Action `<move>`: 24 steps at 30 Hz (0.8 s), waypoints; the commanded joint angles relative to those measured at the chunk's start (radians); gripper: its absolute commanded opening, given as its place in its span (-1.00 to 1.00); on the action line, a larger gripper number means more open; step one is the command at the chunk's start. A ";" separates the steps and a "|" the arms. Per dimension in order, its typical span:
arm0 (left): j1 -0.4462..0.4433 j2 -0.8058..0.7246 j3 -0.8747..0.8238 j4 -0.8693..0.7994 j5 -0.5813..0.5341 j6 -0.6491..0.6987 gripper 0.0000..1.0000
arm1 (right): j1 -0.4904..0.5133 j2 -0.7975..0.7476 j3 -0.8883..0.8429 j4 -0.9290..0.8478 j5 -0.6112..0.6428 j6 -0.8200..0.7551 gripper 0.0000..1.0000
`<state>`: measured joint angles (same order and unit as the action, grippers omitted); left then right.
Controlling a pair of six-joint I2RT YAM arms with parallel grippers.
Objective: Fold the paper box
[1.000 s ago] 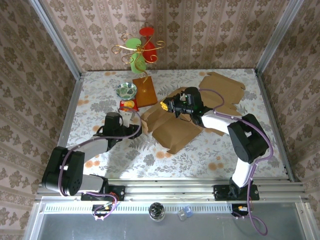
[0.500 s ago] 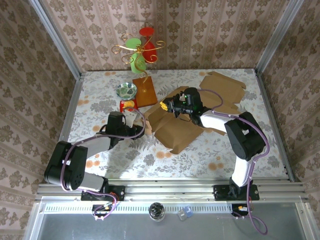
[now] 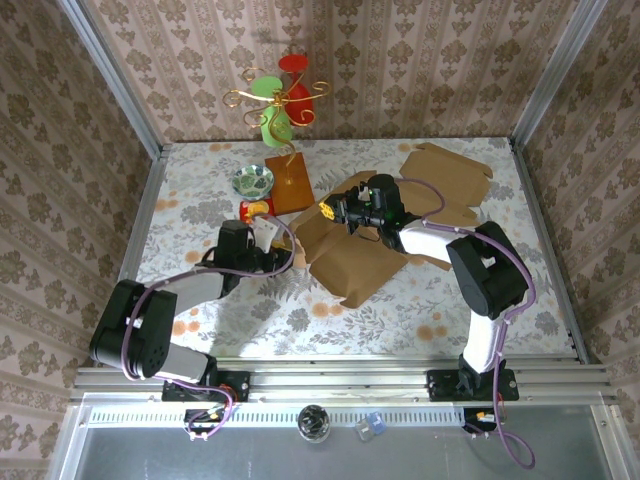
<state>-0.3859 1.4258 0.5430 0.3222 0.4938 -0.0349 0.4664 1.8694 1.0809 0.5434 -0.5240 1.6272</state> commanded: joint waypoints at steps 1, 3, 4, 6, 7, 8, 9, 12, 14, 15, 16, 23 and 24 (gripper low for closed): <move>-0.024 -0.015 0.058 -0.015 0.008 0.089 -0.19 | 0.010 0.019 0.028 -0.031 -0.021 0.028 -1.00; -0.036 -0.029 0.068 -0.054 -0.020 0.120 -0.18 | 0.010 0.013 0.039 -0.050 -0.015 0.030 -1.00; -0.039 -0.038 0.070 -0.068 -0.030 0.137 -0.16 | 0.012 0.014 0.044 -0.053 -0.013 0.032 -1.00; -0.044 -0.051 0.073 -0.092 -0.046 0.162 -0.13 | 0.013 0.014 0.055 -0.063 -0.013 0.032 -1.00; -0.045 -0.053 0.075 -0.099 -0.047 0.173 -0.12 | 0.014 0.016 0.057 -0.067 -0.012 0.031 -1.00; -0.045 -0.052 0.078 -0.107 -0.046 0.178 -0.12 | 0.014 0.018 0.058 -0.066 -0.011 0.034 -1.00; -0.045 -0.046 0.081 -0.107 -0.042 0.179 -0.12 | 0.015 0.020 0.060 -0.064 -0.012 0.038 -1.00; -0.044 -0.031 0.097 -0.123 -0.034 0.184 -0.19 | 0.020 0.023 0.062 -0.067 -0.011 0.041 -1.00; -0.045 -0.033 0.103 -0.116 -0.031 0.173 -0.29 | 0.022 0.021 0.059 -0.072 -0.010 0.036 -1.00; -0.045 -0.034 0.105 -0.111 -0.026 0.169 -0.33 | 0.022 0.020 0.058 -0.073 -0.008 0.034 -1.00; -0.045 -0.036 0.106 -0.104 -0.020 0.166 -0.34 | 0.022 0.020 0.054 -0.073 -0.008 0.033 -1.00; -0.045 -0.038 0.090 -0.081 -0.006 0.163 -0.22 | 0.018 0.033 0.065 -0.069 -0.011 0.009 -1.00; -0.046 -0.039 0.088 -0.081 -0.010 0.164 -0.19 | 0.019 0.034 0.071 -0.077 -0.014 0.003 -1.00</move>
<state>-0.4252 1.3941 0.6113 0.2077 0.4583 0.1097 0.4732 1.8782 1.1198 0.5053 -0.5213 1.6478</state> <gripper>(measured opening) 0.399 0.066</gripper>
